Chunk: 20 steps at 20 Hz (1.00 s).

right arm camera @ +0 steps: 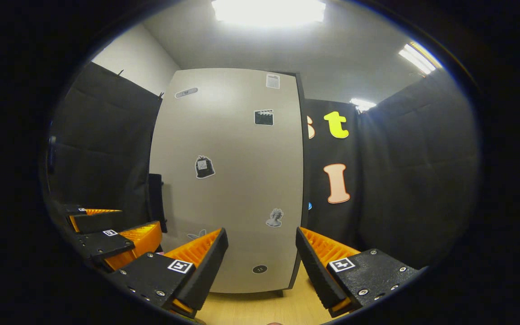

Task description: Open the cabinet door with the right hand, grasp the bottle in the cabinet with the left hand and place it on the coaster, then close the cabinet door with the right hand.

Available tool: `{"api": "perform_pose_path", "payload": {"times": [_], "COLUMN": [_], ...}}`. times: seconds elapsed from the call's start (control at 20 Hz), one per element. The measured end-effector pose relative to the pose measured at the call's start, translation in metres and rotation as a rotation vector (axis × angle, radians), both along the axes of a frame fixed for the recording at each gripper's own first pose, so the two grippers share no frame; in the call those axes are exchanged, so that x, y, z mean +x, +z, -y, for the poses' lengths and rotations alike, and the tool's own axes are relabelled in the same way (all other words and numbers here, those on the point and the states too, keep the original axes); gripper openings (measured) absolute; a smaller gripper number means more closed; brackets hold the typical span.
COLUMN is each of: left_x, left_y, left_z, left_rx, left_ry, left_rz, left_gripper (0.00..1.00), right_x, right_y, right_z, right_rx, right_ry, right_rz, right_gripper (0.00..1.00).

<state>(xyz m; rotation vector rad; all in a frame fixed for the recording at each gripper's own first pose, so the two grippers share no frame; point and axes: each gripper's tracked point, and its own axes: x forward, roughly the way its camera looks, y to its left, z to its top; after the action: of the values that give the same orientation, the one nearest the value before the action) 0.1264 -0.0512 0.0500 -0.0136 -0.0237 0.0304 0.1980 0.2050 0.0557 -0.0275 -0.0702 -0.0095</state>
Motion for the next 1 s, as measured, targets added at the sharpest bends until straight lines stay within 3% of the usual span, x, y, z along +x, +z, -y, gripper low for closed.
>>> {"api": "perform_pose_path", "payload": {"times": [0.2, 0.25, 0.35, 0.5, 0.65, 0.8, 0.95, 1.0], "left_x": [-0.003, -0.004, -0.004, -0.007, -0.006, -0.004, -0.003, -0.002], "left_y": [-0.001, -0.001, -0.001, 0.000, 0.001, -0.002, -0.002, -0.002], "left_z": [-0.001, 0.000, 0.002, -0.001, 0.000, 0.001, 0.001, 0.000], "left_rx": [-0.011, -0.027, -0.035, -0.018, -0.016, -0.018, -0.019, -0.018], "left_ry": [0.004, 0.000, -0.003, 0.009, 0.011, 0.011, 0.013, 0.014], "left_rz": [0.004, 0.005, 0.006, 0.012, 0.013, 0.003, 0.002, 0.001], "left_gripper": [0.89, 0.84, 0.93, 0.92, 0.89, 0.93, 0.89, 0.93], "right_x": [-0.003, -0.003, -0.006, -0.008, -0.008, -0.008, -0.006, -0.006], "right_y": [0.006, 0.005, 0.004, 0.005, 0.000, -0.003, -0.004, -0.006], "right_z": [0.000, 0.001, 0.004, 0.005, 0.003, 0.003, 0.002, 0.002], "right_rx": [0.023, 0.032, 0.043, 0.063, 0.043, 0.012, 0.002, 0.001], "right_ry": [0.008, 0.009, 0.003, 0.002, 0.009, 0.009, 0.014, 0.016], "right_rz": [0.028, 0.026, 0.024, 0.028, 0.012, -0.002, -0.003, -0.007], "right_gripper": [0.94, 0.94, 0.94, 0.94, 0.93, 0.92, 0.92, 0.92]}}
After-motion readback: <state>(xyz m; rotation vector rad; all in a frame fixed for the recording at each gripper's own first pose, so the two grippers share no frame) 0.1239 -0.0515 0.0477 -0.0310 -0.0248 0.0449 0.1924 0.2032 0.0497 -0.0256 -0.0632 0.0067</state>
